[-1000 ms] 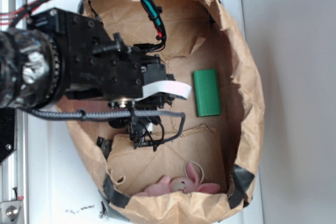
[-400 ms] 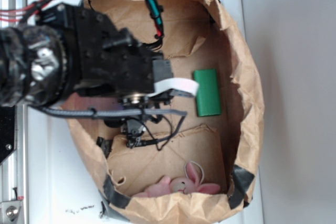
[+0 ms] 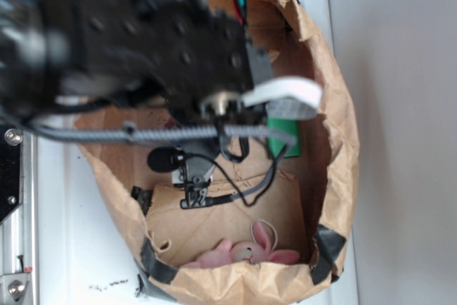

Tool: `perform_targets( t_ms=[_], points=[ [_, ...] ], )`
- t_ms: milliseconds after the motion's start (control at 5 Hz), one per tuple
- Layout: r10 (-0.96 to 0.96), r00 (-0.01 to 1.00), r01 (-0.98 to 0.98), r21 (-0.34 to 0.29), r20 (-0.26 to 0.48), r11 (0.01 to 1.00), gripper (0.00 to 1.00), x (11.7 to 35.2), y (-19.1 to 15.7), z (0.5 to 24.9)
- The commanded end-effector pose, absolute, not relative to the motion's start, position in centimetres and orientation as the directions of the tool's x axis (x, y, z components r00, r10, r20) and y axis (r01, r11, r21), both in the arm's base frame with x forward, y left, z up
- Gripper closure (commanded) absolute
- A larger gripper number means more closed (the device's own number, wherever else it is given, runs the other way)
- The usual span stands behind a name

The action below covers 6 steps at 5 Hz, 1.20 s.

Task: Grab the rock.

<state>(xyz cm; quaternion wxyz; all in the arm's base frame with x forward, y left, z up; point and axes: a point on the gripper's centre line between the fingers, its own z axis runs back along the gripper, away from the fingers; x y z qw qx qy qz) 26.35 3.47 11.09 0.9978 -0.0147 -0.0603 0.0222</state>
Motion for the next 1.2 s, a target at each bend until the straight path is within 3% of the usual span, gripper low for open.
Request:
perform_targets(
  t_ms=[0, 400, 1000],
  points=[
    [0.112, 0.961, -0.104, -0.046, 0.252, 0.994, 1.00, 25.8, 3.4, 18.1],
    [0.165, 0.935, -0.155, -0.056, 0.313, 0.986, 1.00, 25.8, 1.5, 19.2],
    [0.139, 0.942, -0.139, -0.021, 0.305, 0.990, 1.00, 26.7, -0.4, 18.4]
  ],
)
